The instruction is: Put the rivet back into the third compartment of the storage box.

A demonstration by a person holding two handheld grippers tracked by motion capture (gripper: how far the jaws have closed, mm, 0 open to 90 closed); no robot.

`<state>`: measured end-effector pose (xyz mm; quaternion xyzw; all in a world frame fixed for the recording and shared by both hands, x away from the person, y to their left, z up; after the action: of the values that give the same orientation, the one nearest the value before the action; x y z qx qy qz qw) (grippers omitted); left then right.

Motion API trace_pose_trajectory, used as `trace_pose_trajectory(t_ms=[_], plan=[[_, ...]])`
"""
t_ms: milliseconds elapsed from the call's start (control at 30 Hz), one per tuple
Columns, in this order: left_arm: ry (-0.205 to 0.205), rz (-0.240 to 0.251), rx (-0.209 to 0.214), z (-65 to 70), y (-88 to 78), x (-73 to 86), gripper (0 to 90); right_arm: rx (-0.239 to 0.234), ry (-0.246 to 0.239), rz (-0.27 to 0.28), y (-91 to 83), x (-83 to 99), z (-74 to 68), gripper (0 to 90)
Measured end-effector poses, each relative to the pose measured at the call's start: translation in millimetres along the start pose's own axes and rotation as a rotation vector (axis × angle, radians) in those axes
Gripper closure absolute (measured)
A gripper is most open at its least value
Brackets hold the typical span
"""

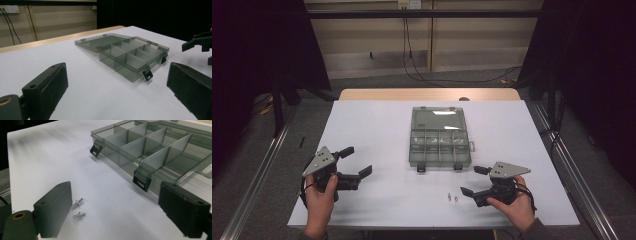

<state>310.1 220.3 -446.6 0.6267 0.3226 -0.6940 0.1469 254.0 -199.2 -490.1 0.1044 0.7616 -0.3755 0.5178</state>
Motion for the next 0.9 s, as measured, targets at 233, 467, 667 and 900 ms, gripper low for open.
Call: trace_pose_trajectory(t_ms=[233, 467, 667, 900], plan=[[-0.006, 0.006, 0.006, 0.1, 0.8, 0.4, 3.5, -0.036, -0.010, -0.046, 2.7, 5.6, -5.2, 21.3], [-0.006, -0.001, -0.004, -1.0, 0.0, 0.9, 3.4, -0.076, -0.014, -0.099, 6.3, 9.6, -11.0, 36.8], [-0.006, 0.004, 0.001, -0.7, 0.6, 0.7, 3.4, -0.089, -0.020, -0.131, 9.9, 13.4, -16.3, 50.8], [-0.009, 0.002, -0.008, -1.3, 0.3, 0.8, 3.5, -0.109, -0.028, -0.149, 15.3, 15.1, -23.0, 56.9]])
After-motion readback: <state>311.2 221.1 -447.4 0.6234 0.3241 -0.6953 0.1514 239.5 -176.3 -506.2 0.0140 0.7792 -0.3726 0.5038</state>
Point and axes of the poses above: each handheld gripper's, and its own axes: y roughly forward along the jaws, x roughly out of its underside, z roughly to its right, the point moved 4 cm from there along y, roughly forward along the jaws, and after that the axes turned 5 degrees about y, right-handed, at the moved point
